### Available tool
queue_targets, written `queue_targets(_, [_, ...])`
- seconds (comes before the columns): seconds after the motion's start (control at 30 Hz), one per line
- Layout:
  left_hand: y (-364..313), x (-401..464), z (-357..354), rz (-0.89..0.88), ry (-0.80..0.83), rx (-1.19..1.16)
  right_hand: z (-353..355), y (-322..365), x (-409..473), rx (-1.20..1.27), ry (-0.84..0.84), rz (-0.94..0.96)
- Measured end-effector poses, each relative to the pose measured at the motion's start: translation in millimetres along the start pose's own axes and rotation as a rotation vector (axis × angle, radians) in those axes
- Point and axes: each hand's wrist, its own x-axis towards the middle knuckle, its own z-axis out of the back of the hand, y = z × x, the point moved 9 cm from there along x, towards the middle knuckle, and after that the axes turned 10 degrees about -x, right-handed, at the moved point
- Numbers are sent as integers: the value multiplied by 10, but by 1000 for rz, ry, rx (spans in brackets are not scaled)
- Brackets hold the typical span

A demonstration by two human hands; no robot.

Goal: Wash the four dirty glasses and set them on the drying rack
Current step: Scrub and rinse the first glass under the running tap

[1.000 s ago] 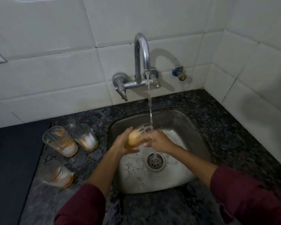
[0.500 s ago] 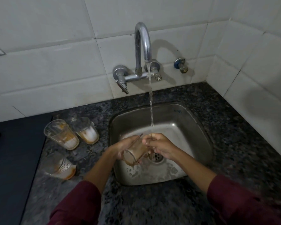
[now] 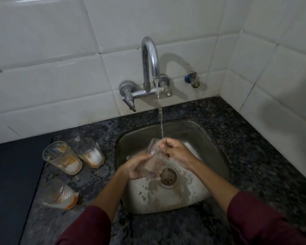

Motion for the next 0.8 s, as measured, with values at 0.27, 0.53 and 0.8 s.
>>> queue_targets(0.27, [-487,81,-26,-419,-370,536,214,359,131,-473,-177,118])
queue_targets(0.53, [-439,51,-104,-465,-268,484,268,405,109,-339,-192,86])
queue_targets(0.8, [-325,89,-144,-429,-168,202,264,519,79,-410,-162,219])
